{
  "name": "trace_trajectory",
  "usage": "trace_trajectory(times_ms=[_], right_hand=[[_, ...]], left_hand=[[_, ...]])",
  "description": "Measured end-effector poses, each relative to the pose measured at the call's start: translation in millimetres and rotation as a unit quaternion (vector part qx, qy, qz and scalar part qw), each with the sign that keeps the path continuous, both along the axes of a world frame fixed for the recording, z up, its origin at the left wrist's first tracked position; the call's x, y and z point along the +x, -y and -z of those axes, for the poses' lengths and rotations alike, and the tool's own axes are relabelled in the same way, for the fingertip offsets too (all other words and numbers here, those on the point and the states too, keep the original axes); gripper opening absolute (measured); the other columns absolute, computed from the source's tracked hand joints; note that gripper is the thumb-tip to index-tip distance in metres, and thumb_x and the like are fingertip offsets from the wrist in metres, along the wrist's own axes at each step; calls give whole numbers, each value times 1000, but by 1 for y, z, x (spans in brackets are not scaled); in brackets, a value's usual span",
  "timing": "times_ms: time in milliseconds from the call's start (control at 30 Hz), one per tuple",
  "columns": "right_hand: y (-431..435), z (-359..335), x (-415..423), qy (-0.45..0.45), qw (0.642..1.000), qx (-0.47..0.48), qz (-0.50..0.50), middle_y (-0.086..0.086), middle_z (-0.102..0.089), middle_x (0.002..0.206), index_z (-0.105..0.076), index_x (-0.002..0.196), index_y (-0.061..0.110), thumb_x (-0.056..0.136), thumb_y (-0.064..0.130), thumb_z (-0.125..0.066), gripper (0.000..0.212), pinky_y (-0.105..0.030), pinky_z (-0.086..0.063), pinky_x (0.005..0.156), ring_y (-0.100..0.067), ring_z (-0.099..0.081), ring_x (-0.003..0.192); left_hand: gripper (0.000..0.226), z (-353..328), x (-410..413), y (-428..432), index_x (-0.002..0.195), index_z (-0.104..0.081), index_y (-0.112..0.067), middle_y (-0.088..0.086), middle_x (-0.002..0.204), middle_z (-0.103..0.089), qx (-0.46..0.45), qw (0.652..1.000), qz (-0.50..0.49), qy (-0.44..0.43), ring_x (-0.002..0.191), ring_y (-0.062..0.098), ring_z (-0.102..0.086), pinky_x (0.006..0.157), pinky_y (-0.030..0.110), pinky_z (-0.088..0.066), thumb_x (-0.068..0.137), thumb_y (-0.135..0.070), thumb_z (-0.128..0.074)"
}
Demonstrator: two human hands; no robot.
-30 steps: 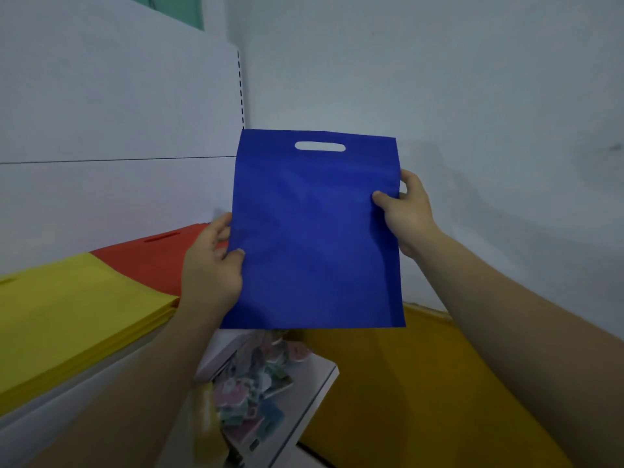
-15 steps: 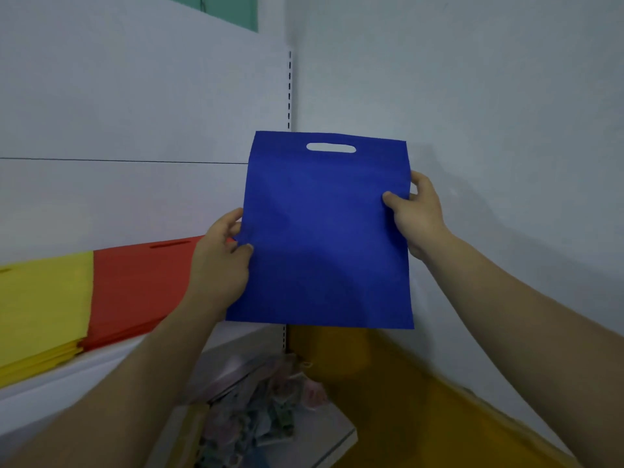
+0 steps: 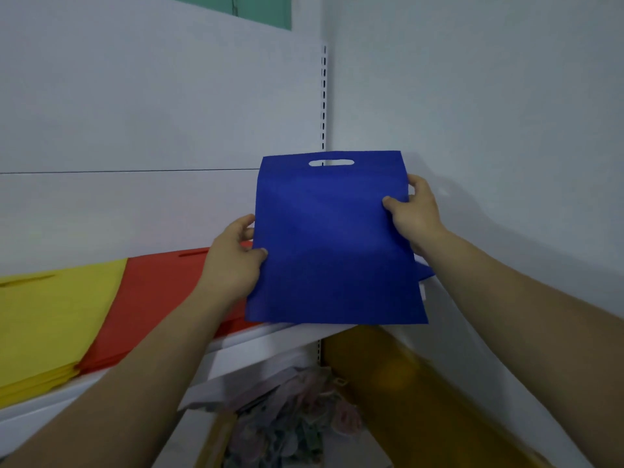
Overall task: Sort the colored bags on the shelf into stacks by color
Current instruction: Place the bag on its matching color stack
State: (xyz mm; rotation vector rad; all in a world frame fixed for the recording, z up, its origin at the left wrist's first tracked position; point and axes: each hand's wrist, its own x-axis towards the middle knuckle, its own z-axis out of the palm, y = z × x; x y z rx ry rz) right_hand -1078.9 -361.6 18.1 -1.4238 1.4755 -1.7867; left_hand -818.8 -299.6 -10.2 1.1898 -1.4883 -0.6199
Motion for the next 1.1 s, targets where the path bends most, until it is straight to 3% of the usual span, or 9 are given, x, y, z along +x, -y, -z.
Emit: trace_trajectory(times_ms=[100, 233, 333, 433, 600, 800, 967, 1100], right_hand=[[21, 0, -4, -38, 999, 19, 8, 1, -54, 120, -34, 139, 26, 92, 17, -56, 53, -30, -49, 74, -16, -57, 92], [48, -1, -14, -115, 991, 62, 16, -4, -47, 133, -25, 146, 24, 92, 17, -55, 62, -31, -43, 76, -18, -51, 92], [64, 4, -20, -188, 978, 93, 12, -7, -43, 139, -29, 146, 21, 92, 21, -55, 60, -32, -44, 84, -24, -52, 104], [74, 14, -18, -295, 944, 147, -21, -9, -38, 143, -35, 144, 19, 89, 27, -60, 61, -33, -43, 91, -27, -50, 117], [75, 28, -10, -488, 846, 205, -58, -9, -38, 143, -42, 140, 22, 88, 40, -59, 59, -36, -39, 104, -29, -44, 126], [67, 35, -8, -563, 771, 271, -126, -2, -51, 134, -58, 125, 16, 92, 53, -49, 50, -32, -39, 99, -21, -50, 118], [76, 40, -8, -593, 743, 282, -128, -4, -48, 139, -53, 132, 14, 97, 48, -41, 50, -33, -37, 102, -22, -48, 122], [82, 45, -8, -605, 741, 272, -105, -6, -45, 143, -48, 136, 12, 101, 43, -33, 49, -33, -34, 104, -23, -45, 126]], left_hand=[[55, 1, -3, 3, 140, -40, -17, -4, 125, -53, 9, 999, 13, 44, 76, -1, -57, 56, 8, -46, 90, 2, -52], [58, 4, -12, 7, 142, -39, -15, 4, 138, -49, 39, 983, 6, 179, 109, 14, -53, 92, 24, -43, 88, -18, -62], [61, 9, -19, 9, 143, -38, -16, 1, 146, -41, 75, 948, -5, 308, 130, 16, -42, 104, 25, -32, 89, -33, -60], [59, 14, -25, 12, 142, -40, -16, 2, 146, -41, 115, 923, -16, 367, 131, 17, -41, 103, 23, -29, 90, -37, -58], [57, 18, -33, 16, 141, -40, -15, 4, 145, -43, 141, 898, -48, 415, 129, 21, -43, 104, 27, -32, 92, -39, -55], [58, 18, -41, 15, 140, -42, -17, 5, 140, -48, 154, 887, -60, 432, 123, 22, -47, 102, 30, -36, 93, -49, -47], [74, 18, -47, 2, 141, -40, -20, 1, 133, -54, 170, 895, -23, 412, 118, 18, -51, 98, 29, -38, 83, -66, -48], [85, 17, -60, -9, 142, -37, -25, -4, 138, -47, 173, 857, 12, 486, 120, 17, -48, 102, 34, -38, 75, -75, -47]])
